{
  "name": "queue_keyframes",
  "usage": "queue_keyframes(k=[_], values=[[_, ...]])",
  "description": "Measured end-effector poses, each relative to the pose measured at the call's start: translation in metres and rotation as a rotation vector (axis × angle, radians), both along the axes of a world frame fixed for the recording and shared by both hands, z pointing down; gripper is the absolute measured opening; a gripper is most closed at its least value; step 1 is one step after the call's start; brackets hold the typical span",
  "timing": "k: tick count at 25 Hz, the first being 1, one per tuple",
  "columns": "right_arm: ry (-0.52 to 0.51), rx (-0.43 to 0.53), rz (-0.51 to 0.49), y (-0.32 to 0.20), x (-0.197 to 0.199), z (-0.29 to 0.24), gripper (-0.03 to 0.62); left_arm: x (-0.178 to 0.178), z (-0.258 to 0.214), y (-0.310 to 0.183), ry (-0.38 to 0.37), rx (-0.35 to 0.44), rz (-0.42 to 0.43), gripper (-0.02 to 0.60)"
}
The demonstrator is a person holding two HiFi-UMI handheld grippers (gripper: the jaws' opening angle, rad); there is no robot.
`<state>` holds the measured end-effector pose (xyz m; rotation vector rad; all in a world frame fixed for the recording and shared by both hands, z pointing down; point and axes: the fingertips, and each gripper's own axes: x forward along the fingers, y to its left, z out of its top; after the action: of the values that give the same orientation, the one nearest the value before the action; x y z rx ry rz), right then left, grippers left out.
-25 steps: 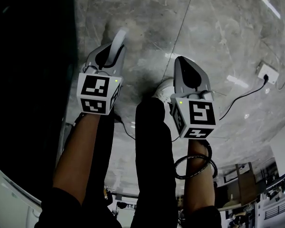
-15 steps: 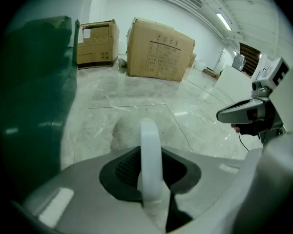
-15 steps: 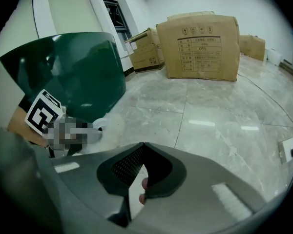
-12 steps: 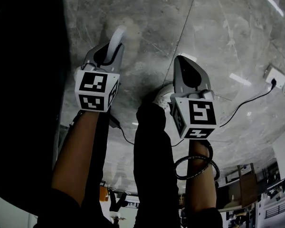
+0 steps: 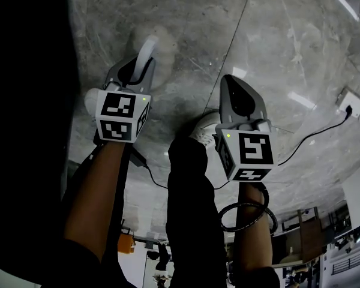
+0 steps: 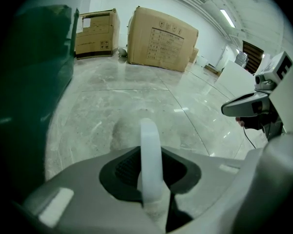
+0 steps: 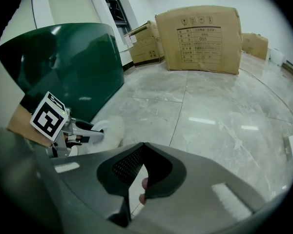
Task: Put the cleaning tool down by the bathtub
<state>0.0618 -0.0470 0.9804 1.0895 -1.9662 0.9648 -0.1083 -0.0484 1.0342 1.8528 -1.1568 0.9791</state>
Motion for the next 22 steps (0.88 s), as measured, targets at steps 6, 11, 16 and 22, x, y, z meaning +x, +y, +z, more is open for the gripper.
queue_keyframes(k=[6,11,16,22], values=[[0.001,-0.012,0.004,0.006,0.002,0.008,0.023,0.006,0.007,-0.003,-0.008,0.019,0.041,0.087],[0.004,-0.023,0.012,0.009,0.007,0.013,0.024,0.01,0.012,-0.007,-0.014,0.032,0.062,0.087],[0.008,-0.026,0.018,0.011,0.013,0.016,0.024,0.01,0.013,-0.009,-0.02,0.046,0.067,0.087],[0.01,-0.023,0.017,0.009,0.014,0.011,0.023,0.011,0.011,-0.008,-0.011,0.042,0.07,0.089]])
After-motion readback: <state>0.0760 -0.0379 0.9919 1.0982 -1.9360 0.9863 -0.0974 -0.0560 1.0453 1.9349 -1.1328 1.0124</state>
